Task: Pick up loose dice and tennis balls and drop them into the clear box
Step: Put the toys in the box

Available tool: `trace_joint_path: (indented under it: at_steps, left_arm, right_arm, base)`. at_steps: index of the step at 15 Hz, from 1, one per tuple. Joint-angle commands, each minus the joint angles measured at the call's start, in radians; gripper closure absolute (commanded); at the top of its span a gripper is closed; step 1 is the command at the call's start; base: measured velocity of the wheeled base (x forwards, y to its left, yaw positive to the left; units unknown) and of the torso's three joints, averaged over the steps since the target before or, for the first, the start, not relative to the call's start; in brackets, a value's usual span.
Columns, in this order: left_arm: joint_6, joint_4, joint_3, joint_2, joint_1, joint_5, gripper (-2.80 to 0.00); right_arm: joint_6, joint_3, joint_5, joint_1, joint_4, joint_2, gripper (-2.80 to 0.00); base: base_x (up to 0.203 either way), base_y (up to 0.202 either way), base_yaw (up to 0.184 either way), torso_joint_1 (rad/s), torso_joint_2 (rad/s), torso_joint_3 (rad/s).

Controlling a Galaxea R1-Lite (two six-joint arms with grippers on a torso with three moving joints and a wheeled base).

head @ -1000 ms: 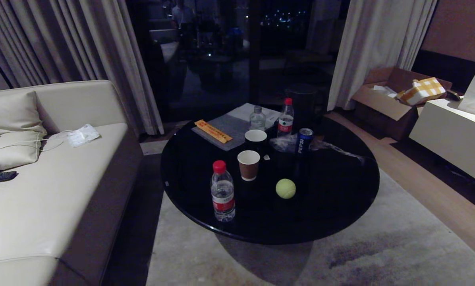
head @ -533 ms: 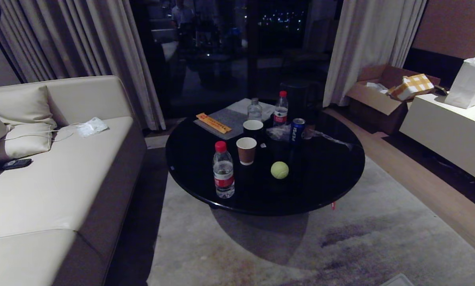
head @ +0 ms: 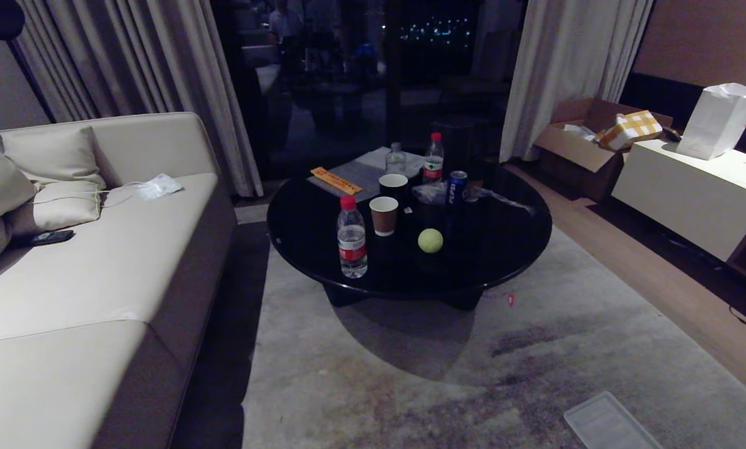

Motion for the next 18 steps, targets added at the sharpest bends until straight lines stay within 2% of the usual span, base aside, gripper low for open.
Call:
trace_joint_path:
  at_steps: [1, 8, 12, 15, 18]
  left_arm:
    - [-0.001, 0.000, 0.002, 0.002, 0.000, 0.001, 0.00]
    - [0.002, 0.000, 0.002, 0.002, 0.000, 0.001, 0.00]
    - [0.010, 0.001, 0.002, 0.002, 0.000, -0.004, 0.00]
    - [0.080, 0.004, 0.002, 0.002, 0.000, -0.019, 0.00]
    - [0.096, 0.003, 0.002, 0.002, 0.000, -0.033, 0.00]
  right_arm:
    - [0.000, 0.000, 0.000, 0.000, 0.000, 0.002, 0.00]
    - [0.000, 0.000, 0.000, 0.000, 0.000, 0.002, 0.00]
    - [0.000, 0.000, 0.000, 0.000, 0.000, 0.002, 0.00]
    - [0.000, 0.000, 0.000, 0.000, 0.000, 0.002, 0.00]
    - [0.000, 0.000, 0.000, 0.000, 0.000, 0.002, 0.00]
  base:
    - [-0.184, 0.000, 0.000, 0.002, 0.00, 0.004]
    - [-0.166, 0.000, 0.001, 0.001, 0.00, 0.003]
    - [0.000, 0.000, 0.000, 0.000, 0.00, 0.000]
    - [0.000, 0.000, 0.000, 0.000, 0.00, 0.000]
    - [0.000, 0.000, 0.000, 0.000, 0.00, 0.000]
